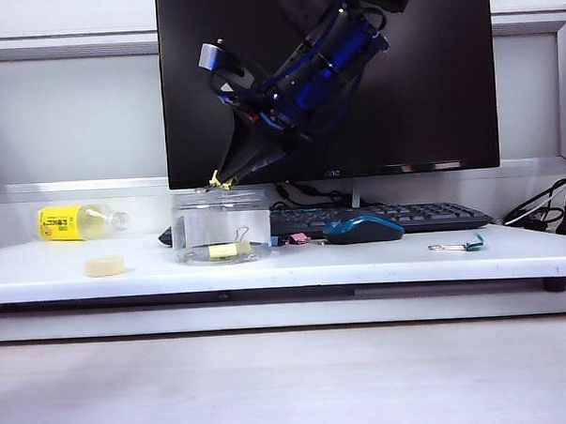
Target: Pick up the clips with the largest number of clips of the same color on the table and place them in a round transparent plastic box.
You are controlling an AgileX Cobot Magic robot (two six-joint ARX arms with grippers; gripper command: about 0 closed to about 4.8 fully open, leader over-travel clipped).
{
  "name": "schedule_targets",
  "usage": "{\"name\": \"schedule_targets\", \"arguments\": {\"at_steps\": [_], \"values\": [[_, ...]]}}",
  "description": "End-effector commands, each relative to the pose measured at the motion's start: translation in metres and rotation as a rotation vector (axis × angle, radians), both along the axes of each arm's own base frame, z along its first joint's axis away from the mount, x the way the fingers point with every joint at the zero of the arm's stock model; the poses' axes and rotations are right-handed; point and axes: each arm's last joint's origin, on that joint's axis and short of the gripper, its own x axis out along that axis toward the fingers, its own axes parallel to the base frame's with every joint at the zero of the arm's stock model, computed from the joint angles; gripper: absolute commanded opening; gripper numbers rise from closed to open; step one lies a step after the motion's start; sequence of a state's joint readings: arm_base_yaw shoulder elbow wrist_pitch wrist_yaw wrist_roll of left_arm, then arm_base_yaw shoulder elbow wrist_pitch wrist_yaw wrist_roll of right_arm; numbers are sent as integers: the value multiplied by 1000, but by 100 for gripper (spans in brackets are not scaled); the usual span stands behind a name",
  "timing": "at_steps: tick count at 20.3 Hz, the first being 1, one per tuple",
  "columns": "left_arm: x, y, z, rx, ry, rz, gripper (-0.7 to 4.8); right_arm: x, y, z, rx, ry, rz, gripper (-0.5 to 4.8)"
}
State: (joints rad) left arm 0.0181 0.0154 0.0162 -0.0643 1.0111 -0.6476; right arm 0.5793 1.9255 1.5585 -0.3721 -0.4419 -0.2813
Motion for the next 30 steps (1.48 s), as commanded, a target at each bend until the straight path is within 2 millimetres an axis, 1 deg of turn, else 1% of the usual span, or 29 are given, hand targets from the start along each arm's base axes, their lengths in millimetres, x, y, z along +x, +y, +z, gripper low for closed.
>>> {"name": "schedule_targets", "arguments": {"at_steps": [1, 3, 5, 6, 9, 11, 13, 15, 17, 19, 20, 22, 24, 26, 30], "values": [[0, 0, 2, 2, -20, -4, 412, 1, 0, 4, -1, -28, -19, 123], [0, 0, 2, 2, -20, -4, 412, 1, 0, 4, -1, -28, -19, 124], [0, 0, 2, 2, -20, -4, 412, 1, 0, 4, -1, -27, -19, 194], [0, 0, 2, 2, -20, -4, 412, 1, 0, 4, -1, -27, -19, 201], [0, 0, 2, 2, -20, -3, 412, 1, 0, 5, 2, -30, -18, 201], [0, 0, 3, 10, -37, 0, 412, -2, -2, 15, 17, -56, -20, 201], [0, 0, 5, 22, -87, 12, 412, -6, -5, 32, 52, -108, -20, 201], [2, 1, 11, 25, -146, 82, 412, -14, -11, 59, 85, -200, -54, 200], [3, 3, 14, 32, -197, 160, 412, -24, -21, 85, 84, -302, -126, 200], [5, 4, 15, 66, -238, 236, 412, -36, -37, 114, 87, -388, -216, 200], [5, 5, 14, 84, -249, 271, 412, -42, -43, 124, 94, -417, -241, 199], [7, 7, 13, 125, -265, 347, 412, -57, -63, 150, 125, -472, -290, 199], [9, 9, 10, 170, -258, 432, 412, -72, -80, 170, 156, -502, -318, 199], [10, 11, 5, 229, -233, 514, 412, -87, -98, 185, 168, -517, -352, 199], [11, 15, -3, 377, -212, 641, 413, -110, -127, 201, 152, -523, -410, 199]]}}
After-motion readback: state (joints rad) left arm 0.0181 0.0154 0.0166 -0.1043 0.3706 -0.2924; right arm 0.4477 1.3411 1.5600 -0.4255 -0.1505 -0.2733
